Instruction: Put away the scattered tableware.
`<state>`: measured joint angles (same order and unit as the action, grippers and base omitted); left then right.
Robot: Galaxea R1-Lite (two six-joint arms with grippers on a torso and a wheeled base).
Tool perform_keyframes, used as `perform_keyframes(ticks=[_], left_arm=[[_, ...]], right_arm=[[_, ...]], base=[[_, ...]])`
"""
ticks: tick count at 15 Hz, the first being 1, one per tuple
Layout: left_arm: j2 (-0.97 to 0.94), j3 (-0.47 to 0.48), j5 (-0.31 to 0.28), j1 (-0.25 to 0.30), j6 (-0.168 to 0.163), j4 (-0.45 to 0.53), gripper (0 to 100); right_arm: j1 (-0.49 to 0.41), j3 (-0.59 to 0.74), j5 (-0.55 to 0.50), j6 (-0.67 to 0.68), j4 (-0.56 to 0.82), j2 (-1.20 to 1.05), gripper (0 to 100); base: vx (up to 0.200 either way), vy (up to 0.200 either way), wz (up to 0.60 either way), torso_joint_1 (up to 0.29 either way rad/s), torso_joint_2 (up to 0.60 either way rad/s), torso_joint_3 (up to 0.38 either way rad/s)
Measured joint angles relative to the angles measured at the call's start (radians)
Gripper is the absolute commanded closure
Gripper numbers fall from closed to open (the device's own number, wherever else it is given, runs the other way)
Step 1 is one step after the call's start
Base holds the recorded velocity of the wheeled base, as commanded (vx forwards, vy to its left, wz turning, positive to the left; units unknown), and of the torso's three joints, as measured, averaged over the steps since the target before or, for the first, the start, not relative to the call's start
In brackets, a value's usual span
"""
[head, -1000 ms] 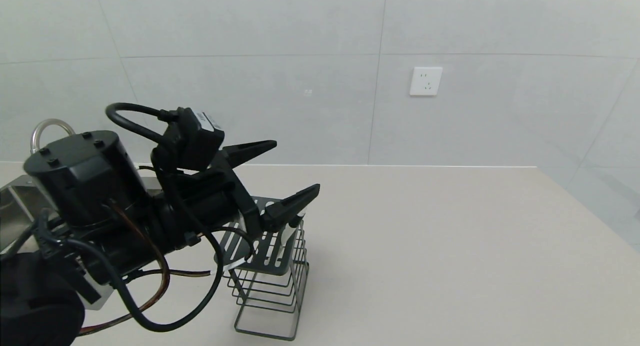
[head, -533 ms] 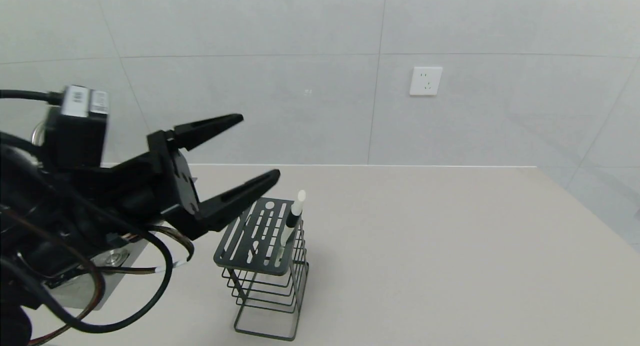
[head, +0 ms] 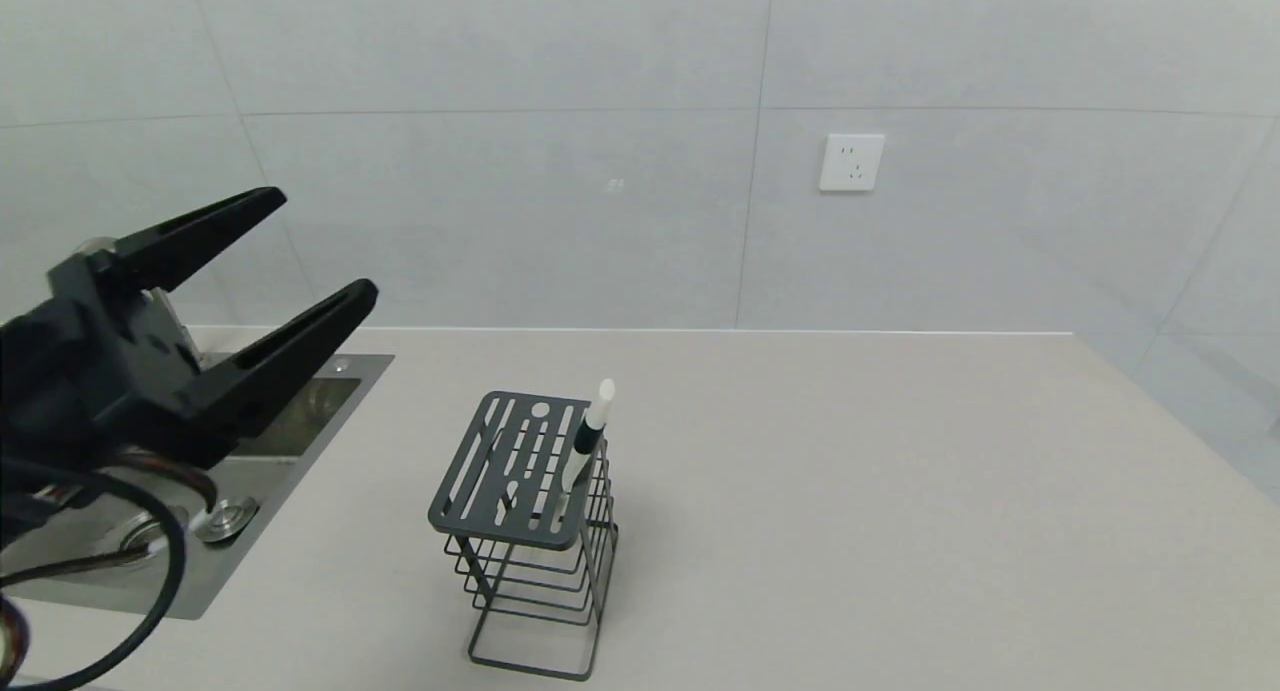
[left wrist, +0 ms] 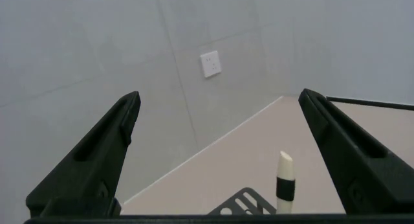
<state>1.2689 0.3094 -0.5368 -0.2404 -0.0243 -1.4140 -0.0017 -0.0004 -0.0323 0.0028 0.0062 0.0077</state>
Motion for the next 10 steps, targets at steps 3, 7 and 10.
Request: perform_keyframes(ticks=[3, 7, 10], left_arm=[[-0.216, -0.150, 0.001, 0.068, 0.027, 0.031, 0], [-0.623, -0.259, 0.002, 0.140, 0.123, 0.376, 0], [-0.956, -0.281, 0.002, 0.175, 0.159, 0.855, 0]], right_arm=[[0.000, 0.000, 0.000, -0.001, 0.001, 0.000, 0], [0.000, -0.001, 0.000, -0.001, 0.001, 0.001, 0], [0.000, -0.001, 0.000, -0.001, 0.000, 0.001, 0]], base=[[0.000, 0.000, 0.00, 0.000, 0.00, 0.000], [0.000, 0.000, 0.00, 0.000, 0.00, 0.000], [0.000, 0.000, 0.00, 0.000, 0.00, 0.000]])
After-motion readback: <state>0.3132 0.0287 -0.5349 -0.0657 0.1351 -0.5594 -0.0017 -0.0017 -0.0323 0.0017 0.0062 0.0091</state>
